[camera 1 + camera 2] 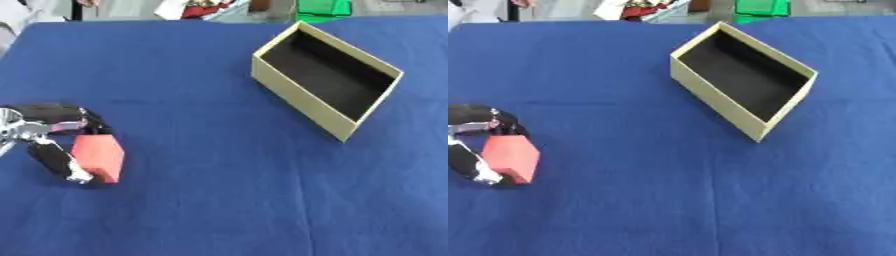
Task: Pick up objects on the table and place them in the box.
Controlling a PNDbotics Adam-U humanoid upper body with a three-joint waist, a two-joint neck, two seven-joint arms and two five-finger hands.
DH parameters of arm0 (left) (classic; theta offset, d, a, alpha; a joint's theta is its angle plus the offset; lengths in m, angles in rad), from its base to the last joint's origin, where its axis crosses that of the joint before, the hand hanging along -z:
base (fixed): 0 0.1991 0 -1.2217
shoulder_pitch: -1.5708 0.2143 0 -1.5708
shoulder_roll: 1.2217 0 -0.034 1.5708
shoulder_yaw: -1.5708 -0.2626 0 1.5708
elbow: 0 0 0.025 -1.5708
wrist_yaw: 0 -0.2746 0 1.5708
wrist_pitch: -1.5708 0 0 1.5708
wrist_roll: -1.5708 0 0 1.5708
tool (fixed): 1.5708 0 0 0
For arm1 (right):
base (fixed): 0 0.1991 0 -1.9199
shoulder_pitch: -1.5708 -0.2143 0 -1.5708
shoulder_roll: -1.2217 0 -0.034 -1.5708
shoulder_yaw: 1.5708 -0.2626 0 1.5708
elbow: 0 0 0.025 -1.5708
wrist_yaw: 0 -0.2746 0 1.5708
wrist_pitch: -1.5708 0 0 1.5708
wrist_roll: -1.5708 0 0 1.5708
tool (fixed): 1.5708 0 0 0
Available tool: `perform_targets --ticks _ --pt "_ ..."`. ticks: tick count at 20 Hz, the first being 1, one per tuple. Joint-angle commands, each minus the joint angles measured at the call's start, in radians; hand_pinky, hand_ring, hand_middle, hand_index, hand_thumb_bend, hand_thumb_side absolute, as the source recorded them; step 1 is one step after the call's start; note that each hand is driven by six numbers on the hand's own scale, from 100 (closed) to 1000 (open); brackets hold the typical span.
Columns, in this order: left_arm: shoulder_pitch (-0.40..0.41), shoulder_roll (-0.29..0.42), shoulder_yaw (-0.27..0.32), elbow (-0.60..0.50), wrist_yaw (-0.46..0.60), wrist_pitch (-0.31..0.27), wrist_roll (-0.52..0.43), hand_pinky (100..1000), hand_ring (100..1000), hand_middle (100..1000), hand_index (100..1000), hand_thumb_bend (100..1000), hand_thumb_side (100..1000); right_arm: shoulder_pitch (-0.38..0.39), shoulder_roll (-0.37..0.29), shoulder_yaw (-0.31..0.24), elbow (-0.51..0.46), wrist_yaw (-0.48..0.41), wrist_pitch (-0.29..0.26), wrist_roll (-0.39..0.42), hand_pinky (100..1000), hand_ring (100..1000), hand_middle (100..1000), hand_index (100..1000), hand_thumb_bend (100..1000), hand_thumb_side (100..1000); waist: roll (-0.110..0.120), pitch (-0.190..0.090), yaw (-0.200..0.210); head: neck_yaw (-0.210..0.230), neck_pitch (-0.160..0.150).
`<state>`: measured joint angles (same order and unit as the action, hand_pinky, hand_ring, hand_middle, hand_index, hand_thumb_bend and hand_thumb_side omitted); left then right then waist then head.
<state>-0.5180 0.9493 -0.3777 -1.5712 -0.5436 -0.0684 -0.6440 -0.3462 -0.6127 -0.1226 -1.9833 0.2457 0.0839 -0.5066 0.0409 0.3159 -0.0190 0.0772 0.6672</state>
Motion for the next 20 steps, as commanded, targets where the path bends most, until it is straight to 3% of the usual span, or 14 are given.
perform_targets --ticks 1,12,20 --pt "-0.013 0.023 0.007 -0.009 -0.015 -0.008 0.01 711 722 725 851 588 469 -0.007 -0.019 -0.009 -0.017 -0.003 -0.001 0.0 793 782 778 809 100 943 -0.001 -0.015 0.001 0.003 -0.001" --pt "-0.005 0.039 0.037 -0.052 -0.03 -0.025 0.032 685 700 705 839 403 214 -0.003 -0.019 -0.01 -0.017 -0.003 0.001 -0.002 794 783 778 810 100 943 0.0 -0.018 0.005 0.001 -0.001" --pt "-0.022 0.047 0.092 -0.114 0.014 -0.021 0.057 665 687 699 835 261 128 -0.003 -0.021 -0.011 -0.017 -0.002 0.0 -0.003 794 782 779 810 100 941 -0.001 -0.022 0.01 -0.018 -0.003"
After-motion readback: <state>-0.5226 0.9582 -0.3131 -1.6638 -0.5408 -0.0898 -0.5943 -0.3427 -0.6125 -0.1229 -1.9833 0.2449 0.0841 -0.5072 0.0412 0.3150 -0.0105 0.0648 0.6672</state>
